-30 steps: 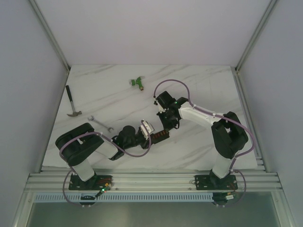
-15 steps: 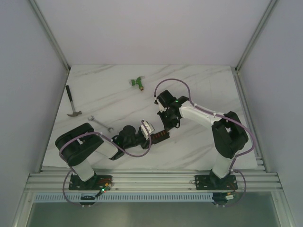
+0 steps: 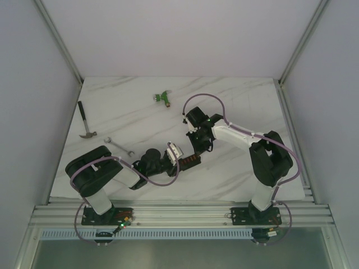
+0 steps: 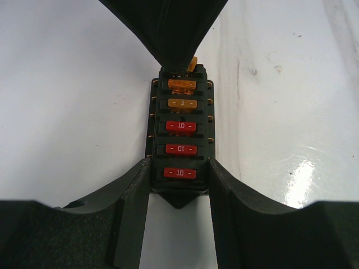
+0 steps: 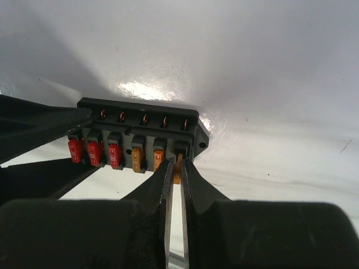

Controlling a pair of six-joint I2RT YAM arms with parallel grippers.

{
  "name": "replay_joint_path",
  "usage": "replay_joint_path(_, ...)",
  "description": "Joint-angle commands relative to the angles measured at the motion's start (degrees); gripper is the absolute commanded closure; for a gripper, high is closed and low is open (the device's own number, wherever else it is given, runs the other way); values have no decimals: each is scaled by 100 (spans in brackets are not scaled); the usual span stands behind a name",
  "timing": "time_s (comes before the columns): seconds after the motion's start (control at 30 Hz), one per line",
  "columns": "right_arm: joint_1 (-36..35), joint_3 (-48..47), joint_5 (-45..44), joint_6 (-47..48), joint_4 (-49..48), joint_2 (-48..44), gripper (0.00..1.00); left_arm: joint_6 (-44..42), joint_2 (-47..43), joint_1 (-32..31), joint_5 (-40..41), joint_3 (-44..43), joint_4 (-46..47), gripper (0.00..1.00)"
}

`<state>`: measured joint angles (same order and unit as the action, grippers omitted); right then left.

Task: Snap on the fuse box
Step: Install the fuse at the fuse box base.

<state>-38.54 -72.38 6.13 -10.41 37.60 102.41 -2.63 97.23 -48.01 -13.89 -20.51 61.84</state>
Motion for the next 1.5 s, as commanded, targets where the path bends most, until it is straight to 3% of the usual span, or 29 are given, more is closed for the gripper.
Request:
replay_joint_path(0.0,31,-67,94,66,-28,107,100,-105,45,-7,-157,37,-489,54)
replay_joint_path(0.53,44,317,14,162,-49,361,100,-98,52,-5,-148,44,-488,54)
replay_joint_path(0.93,40,518,-825,321,240,820,100,-96,61,2,-128,54,-480,55)
replay_joint_path(1.47,-334,685,-766,132,-107,1623,100,-80,106,3,-113,53,-445,55)
